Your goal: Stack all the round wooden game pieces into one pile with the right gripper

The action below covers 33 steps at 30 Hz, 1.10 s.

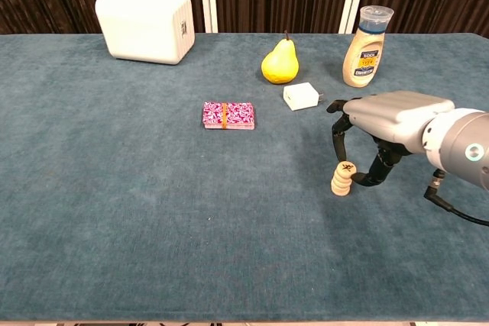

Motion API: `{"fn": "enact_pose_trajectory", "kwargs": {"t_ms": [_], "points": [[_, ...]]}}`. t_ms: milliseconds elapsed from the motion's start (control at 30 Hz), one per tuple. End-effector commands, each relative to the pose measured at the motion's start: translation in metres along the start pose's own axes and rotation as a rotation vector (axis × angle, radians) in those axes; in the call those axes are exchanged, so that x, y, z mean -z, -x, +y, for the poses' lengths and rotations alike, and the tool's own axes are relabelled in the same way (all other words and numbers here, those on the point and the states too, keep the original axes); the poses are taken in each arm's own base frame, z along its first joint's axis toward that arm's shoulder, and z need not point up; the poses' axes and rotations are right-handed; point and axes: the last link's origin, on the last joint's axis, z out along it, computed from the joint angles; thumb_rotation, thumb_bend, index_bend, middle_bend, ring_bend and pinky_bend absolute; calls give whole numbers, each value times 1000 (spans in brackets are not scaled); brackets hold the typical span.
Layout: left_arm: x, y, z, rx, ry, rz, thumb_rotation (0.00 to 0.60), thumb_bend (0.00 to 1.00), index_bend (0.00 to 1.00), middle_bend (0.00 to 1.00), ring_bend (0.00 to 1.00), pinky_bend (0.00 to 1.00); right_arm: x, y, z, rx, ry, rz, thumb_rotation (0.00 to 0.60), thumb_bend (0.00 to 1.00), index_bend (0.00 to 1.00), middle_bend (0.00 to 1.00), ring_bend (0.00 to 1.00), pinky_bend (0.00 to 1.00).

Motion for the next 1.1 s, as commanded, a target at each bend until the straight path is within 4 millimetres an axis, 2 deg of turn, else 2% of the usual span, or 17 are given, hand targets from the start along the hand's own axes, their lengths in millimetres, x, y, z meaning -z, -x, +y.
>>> {"fn": "enact_pose_trajectory", "kwargs": {"t_ms": [33, 533, 733, 900, 1033, 1100], "points": [[0, 0, 0, -2, 0, -2, 600, 94, 0, 0, 0, 50, 0, 0, 0, 1, 1, 0, 600, 384, 483, 0, 0, 0], [0, 0, 0, -1, -1, 0, 600, 94, 0, 0, 0, 50, 0, 0, 0, 3, 5, -8, 600, 384, 464, 0, 0, 0], [0, -1, -1, 1, -5, 5, 600, 94, 0, 0, 0, 50, 4, -6, 4, 0, 12, 6, 600, 383, 434, 0, 0, 0], [0, -1, -1, 1, -3, 5, 600, 94, 0, 0, 0, 50, 19, -21, 24, -27, 42, 60, 600, 383, 337, 0, 0, 0], [0, -1, 0, 0, 0, 4, 600, 94, 0, 0, 0, 50, 47, -35, 54, -76, 66, 182, 600, 384, 252, 0, 0, 0], [1, -1, 0, -1, 3, 3, 600, 94, 0, 0, 0, 50, 70, -40, 72, -132, 66, 248, 600, 384, 226, 0, 0, 0]]}}
